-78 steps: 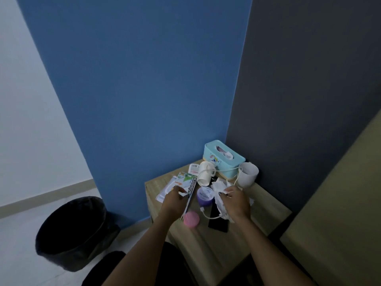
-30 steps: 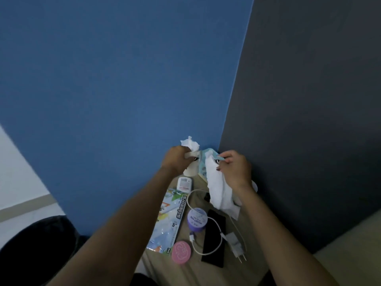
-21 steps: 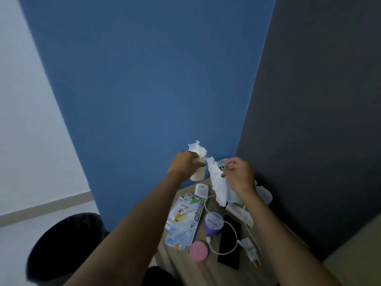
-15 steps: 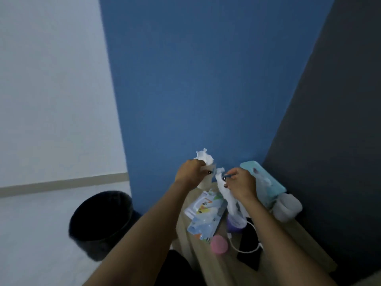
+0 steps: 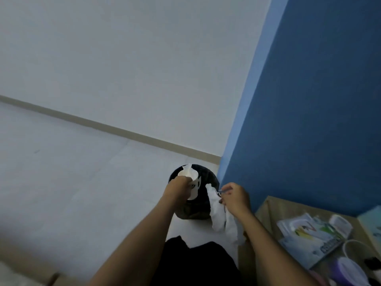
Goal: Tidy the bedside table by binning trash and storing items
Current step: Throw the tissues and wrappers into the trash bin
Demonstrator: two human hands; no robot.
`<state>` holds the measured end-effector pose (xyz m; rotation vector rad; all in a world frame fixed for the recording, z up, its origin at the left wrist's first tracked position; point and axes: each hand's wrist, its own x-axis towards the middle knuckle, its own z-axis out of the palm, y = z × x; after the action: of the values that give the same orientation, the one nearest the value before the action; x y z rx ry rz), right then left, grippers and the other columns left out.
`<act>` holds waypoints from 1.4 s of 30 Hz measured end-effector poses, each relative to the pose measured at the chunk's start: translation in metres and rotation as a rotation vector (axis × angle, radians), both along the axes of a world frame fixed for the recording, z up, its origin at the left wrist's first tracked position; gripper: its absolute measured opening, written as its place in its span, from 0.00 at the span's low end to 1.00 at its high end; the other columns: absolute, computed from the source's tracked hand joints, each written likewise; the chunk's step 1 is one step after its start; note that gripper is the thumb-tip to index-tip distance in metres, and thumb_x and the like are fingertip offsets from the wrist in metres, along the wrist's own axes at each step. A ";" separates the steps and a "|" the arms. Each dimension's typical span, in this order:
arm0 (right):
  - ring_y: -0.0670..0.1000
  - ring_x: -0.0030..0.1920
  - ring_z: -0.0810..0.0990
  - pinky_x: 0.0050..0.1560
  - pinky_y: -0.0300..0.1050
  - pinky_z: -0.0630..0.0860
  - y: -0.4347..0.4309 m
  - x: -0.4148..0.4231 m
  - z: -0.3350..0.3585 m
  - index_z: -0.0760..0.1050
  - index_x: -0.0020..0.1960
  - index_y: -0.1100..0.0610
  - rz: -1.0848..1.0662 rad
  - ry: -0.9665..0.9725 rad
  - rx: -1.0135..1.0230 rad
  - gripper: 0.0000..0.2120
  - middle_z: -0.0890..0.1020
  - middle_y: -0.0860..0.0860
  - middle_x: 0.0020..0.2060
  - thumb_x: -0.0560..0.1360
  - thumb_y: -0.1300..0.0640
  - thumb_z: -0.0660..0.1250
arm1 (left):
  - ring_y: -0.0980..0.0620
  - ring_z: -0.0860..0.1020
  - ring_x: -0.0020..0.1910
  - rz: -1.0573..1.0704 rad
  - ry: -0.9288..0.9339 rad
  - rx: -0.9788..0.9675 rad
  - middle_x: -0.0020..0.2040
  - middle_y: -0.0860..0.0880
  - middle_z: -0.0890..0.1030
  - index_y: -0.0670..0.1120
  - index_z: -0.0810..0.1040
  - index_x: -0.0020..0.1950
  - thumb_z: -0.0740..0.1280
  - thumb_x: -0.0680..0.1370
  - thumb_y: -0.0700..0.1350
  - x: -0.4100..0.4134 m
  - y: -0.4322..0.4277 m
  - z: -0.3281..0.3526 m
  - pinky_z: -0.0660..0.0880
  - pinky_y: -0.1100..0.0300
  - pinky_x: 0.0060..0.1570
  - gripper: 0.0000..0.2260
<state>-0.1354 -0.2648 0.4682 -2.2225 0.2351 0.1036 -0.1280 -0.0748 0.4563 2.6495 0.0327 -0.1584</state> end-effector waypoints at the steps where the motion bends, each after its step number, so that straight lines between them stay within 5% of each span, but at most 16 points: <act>1: 0.50 0.31 0.83 0.41 0.49 0.82 0.011 0.010 0.002 0.74 0.36 0.50 0.000 -0.014 0.024 0.14 0.81 0.49 0.34 0.74 0.68 0.65 | 0.37 0.78 0.52 0.019 -0.003 0.005 0.53 0.39 0.81 0.41 0.78 0.53 0.60 0.78 0.42 0.006 0.010 0.000 0.72 0.54 0.45 0.09; 8: 0.46 0.33 0.83 0.40 0.43 0.82 0.063 0.106 0.001 0.78 0.44 0.55 0.037 -0.069 0.103 0.08 0.82 0.52 0.41 0.76 0.66 0.65 | 0.37 0.78 0.46 0.089 -0.006 -0.019 0.45 0.39 0.81 0.40 0.75 0.43 0.60 0.79 0.44 0.082 0.049 -0.011 0.67 0.56 0.38 0.10; 17: 0.45 0.35 0.84 0.45 0.52 0.83 0.070 0.218 -0.110 0.77 0.42 0.50 0.067 -0.003 0.132 0.11 0.82 0.47 0.38 0.75 0.65 0.65 | 0.38 0.79 0.47 0.098 0.144 -0.028 0.47 0.39 0.82 0.39 0.77 0.48 0.57 0.80 0.42 0.176 0.057 -0.123 0.70 0.55 0.41 0.11; 24: 0.49 0.36 0.84 0.43 0.46 0.82 0.070 0.275 -0.204 0.79 0.49 0.59 0.060 0.030 0.192 0.08 0.83 0.55 0.41 0.75 0.68 0.64 | 0.37 0.78 0.51 0.057 0.231 -0.024 0.52 0.38 0.81 0.40 0.79 0.55 0.57 0.81 0.44 0.230 0.049 -0.211 0.76 0.49 0.50 0.13; 35: 0.50 0.42 0.83 0.46 0.43 0.80 0.072 0.299 -0.307 0.79 0.52 0.58 0.171 0.140 0.109 0.08 0.83 0.54 0.44 0.76 0.66 0.65 | 0.38 0.77 0.51 0.000 0.415 0.054 0.50 0.38 0.80 0.37 0.78 0.51 0.57 0.80 0.42 0.252 0.041 -0.319 0.68 0.53 0.43 0.12; 42: 0.45 0.49 0.76 0.48 0.35 0.69 0.066 0.291 -0.318 0.78 0.57 0.58 0.254 0.152 -0.007 0.11 0.82 0.52 0.52 0.75 0.60 0.68 | 0.36 0.76 0.56 0.022 0.407 0.054 0.58 0.37 0.78 0.40 0.76 0.60 0.58 0.79 0.42 0.254 0.041 -0.330 0.71 0.53 0.48 0.13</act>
<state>0.1552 -0.1984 0.1504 -2.2442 0.0347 0.4114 0.1256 -0.0334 0.1267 2.6241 0.2018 -0.6945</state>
